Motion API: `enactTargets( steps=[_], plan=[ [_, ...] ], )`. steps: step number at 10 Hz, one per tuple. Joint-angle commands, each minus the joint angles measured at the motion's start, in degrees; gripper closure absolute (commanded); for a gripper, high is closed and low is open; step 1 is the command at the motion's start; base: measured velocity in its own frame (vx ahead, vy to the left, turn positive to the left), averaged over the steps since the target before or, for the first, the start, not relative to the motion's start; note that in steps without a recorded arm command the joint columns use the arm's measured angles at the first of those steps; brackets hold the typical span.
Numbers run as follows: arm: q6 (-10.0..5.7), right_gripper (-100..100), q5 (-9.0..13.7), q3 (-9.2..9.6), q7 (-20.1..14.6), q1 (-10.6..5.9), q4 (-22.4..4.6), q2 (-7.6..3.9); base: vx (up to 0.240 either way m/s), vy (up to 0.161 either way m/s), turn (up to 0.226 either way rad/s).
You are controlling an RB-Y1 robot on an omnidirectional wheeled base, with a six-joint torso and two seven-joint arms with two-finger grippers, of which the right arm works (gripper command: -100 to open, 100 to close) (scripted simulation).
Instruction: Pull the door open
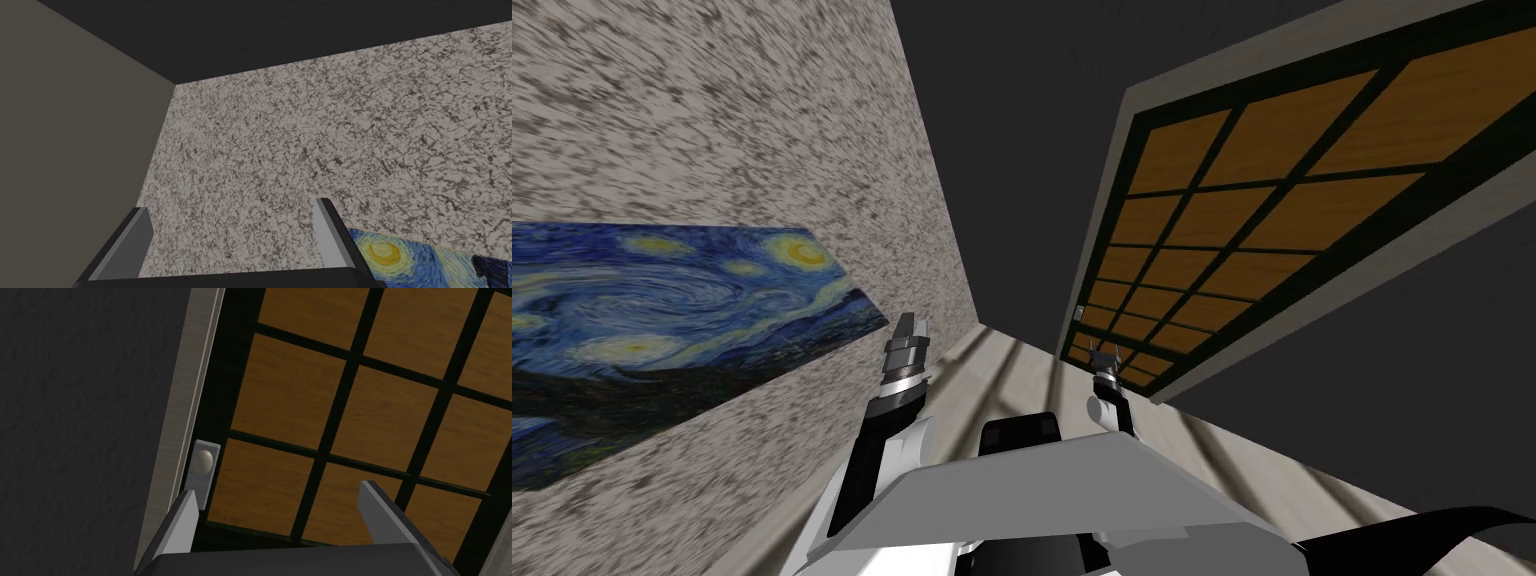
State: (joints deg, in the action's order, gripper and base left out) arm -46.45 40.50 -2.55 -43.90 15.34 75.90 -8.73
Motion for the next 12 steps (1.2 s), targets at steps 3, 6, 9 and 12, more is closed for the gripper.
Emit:
enactTargets(
  steps=[3,6,9,12],
  plan=[
    [-1.70,-100,3.0,-0.28,-4.6,-1.45,-5.8,-0.66,0.084,-0.046,0.171],
    [-2.45,-100,4.6,-0.41,-6.7,-2.06,-8.5,-0.93,0.056,-0.031,0.108],
    [-3.54,-100,6.9,-0.60,-9.9,-2.97,-12.4,-1.31,0.079,-0.060,0.171],
    [-4.50,-100,8.8,-0.77,-12.6,-3.75,-15.8,-1.62,0.073,-0.056,0.137]
  ],
)
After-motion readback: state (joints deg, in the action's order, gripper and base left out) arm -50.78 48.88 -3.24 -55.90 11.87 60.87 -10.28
